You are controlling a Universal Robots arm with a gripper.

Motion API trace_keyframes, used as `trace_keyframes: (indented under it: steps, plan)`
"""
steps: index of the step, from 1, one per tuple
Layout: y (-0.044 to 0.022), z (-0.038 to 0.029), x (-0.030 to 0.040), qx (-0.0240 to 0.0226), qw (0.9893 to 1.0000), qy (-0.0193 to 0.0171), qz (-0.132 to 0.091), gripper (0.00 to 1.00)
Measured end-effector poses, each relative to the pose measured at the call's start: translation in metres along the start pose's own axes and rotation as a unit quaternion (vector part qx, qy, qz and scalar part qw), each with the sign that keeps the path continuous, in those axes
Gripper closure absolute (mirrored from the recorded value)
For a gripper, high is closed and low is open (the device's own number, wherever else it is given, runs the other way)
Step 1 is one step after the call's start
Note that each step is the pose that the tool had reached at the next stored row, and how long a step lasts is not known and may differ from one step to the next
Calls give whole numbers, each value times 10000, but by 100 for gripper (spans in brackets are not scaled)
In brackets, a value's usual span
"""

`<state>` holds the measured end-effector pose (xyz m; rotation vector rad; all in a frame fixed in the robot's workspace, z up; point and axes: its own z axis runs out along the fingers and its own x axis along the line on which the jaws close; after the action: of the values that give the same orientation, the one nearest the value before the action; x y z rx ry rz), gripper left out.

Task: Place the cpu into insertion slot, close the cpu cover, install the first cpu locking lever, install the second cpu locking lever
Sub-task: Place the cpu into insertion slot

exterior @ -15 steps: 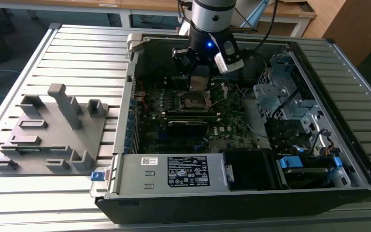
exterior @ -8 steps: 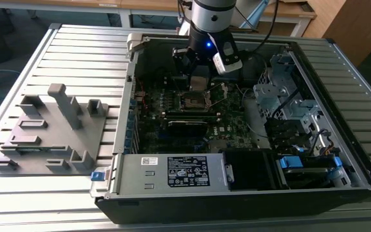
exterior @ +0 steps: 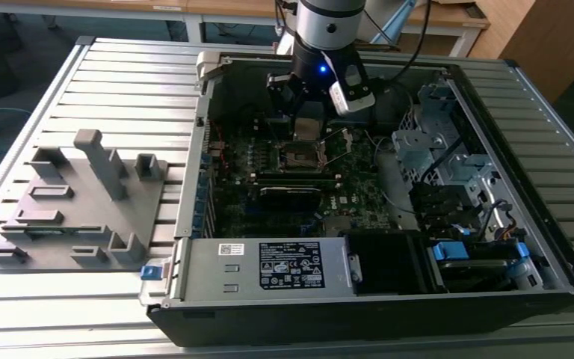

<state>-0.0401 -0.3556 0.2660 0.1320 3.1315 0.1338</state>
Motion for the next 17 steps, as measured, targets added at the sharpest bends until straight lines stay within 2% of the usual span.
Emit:
trace_keyframes:
  steps: [4, 17]
  plan:
    - [0, 1, 0, 1, 9999, -13, 153, 46]
    - [0, 3, 0, 0, 9996, -23, 267, 46]
